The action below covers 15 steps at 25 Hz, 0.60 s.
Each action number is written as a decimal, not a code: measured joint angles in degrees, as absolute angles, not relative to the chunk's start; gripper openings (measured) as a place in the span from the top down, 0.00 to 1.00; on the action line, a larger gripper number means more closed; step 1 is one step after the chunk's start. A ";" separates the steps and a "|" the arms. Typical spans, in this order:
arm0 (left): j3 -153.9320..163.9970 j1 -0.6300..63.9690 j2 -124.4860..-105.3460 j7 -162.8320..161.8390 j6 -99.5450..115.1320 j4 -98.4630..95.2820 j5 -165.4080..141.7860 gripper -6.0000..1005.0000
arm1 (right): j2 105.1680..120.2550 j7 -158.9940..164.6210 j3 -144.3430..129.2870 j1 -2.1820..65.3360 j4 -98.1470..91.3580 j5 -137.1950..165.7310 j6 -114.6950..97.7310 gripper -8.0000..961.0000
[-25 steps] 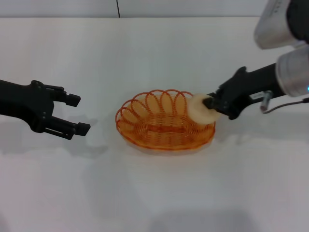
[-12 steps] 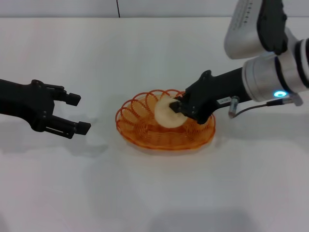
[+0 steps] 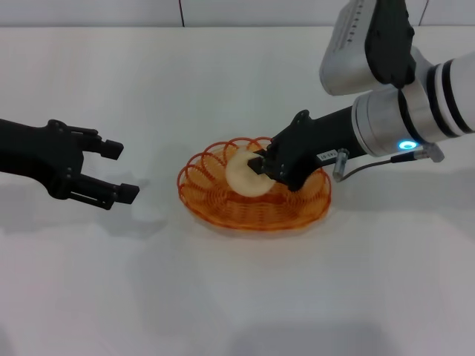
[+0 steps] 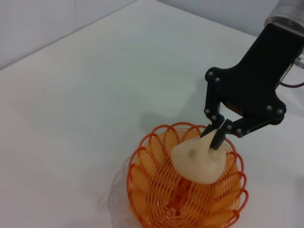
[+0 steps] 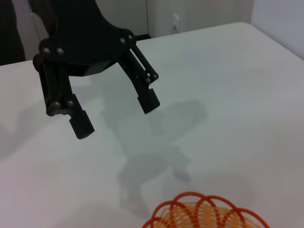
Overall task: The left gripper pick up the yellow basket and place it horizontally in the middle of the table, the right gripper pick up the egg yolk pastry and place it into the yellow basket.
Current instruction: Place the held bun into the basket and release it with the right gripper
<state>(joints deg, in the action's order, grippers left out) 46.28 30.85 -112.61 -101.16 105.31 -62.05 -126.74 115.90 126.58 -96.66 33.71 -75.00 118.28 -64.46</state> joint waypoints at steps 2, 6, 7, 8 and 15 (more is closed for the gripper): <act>46.36 30.85 -112.60 -101.16 105.17 -62.05 -126.74 0.12 | 115.91 126.54 -97.10 33.77 -74.88 118.27 -63.94 0.95; 46.40 30.92 -112.58 -101.16 105.12 -62.01 -126.74 0.12 | 115.93 126.40 -97.29 34.21 -74.31 118.23 -63.72 0.95; 46.40 30.93 -112.57 -101.16 105.10 -62.01 -126.74 0.12 | 115.92 126.40 -97.29 34.25 -74.28 118.23 -63.72 0.95; 46.39 30.94 -112.58 -101.16 105.06 -62.00 -126.74 0.12 | 115.90 126.39 -97.30 34.25 -74.27 118.22 -63.71 0.95; 46.32 30.87 -112.62 -101.16 104.97 -61.96 -126.78 0.12 | 115.84 126.24 -96.95 34.28 -74.50 118.09 -63.63 0.90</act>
<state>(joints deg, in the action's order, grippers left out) 46.32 30.87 -112.62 -101.16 104.97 -61.96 -126.78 115.84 126.24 -96.95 34.28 -74.50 118.09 -63.63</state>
